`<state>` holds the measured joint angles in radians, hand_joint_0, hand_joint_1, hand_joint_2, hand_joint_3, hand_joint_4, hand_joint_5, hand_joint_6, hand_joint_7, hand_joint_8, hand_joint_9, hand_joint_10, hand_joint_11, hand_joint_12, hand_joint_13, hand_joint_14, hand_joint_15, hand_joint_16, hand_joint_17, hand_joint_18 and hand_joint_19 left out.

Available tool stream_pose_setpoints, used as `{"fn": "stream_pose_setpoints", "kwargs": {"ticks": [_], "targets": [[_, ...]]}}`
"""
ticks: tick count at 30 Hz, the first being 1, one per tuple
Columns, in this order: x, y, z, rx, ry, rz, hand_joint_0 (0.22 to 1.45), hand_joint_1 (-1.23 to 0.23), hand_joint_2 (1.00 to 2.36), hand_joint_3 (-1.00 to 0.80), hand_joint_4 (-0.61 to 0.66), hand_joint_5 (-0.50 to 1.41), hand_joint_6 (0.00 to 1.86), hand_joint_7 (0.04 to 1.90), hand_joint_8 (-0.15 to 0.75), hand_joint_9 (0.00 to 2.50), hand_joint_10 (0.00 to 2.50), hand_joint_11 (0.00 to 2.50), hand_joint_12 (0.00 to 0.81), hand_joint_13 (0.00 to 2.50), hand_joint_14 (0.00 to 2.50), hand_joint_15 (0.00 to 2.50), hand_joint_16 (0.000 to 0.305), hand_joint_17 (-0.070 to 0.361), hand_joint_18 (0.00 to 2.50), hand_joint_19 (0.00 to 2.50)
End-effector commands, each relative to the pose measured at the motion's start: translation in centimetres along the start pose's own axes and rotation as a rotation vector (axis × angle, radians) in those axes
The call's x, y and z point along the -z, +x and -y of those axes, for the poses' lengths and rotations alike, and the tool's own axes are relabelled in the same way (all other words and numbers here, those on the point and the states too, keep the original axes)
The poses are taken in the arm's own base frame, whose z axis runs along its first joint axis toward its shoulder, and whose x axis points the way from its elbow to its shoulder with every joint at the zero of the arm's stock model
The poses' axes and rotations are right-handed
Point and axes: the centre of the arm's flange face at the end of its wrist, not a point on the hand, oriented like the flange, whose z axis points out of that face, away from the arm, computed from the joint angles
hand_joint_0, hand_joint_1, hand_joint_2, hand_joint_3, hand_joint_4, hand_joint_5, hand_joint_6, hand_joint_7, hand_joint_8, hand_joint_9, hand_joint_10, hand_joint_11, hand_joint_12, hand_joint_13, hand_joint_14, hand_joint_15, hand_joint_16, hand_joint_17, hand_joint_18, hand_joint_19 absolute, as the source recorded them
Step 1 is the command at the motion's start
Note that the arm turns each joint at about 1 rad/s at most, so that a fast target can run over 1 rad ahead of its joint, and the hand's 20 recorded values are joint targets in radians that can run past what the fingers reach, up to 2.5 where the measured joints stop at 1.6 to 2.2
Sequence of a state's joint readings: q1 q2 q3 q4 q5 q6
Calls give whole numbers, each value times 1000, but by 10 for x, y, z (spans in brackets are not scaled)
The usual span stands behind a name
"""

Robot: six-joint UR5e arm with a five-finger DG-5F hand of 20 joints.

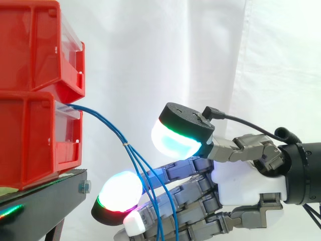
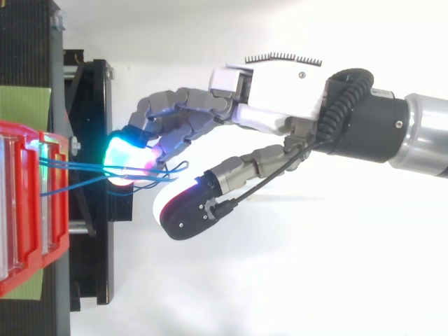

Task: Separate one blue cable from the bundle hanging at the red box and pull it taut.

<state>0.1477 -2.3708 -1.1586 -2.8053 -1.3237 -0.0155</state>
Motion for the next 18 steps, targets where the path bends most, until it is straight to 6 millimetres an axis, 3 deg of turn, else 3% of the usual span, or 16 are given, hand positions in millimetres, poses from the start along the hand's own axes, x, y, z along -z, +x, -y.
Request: {"fn": "stream_pose_setpoints", "kwargs": {"ticks": [1, 18], "targets": [[1, -2, 2, -10, 5, -10, 565, -726, 1001, -493, 324, -152, 502, 1026, 292, 714, 8, 334, 173, 423, 0, 0, 8, 18, 168, 0], [5, 0, 9, -8, 20, -37, 582, -721, 1002, -469, 337, -143, 502, 1031, 299, 755, 9, 355, 174, 462, 0, 0, 8, 18, 217, 0]]}}
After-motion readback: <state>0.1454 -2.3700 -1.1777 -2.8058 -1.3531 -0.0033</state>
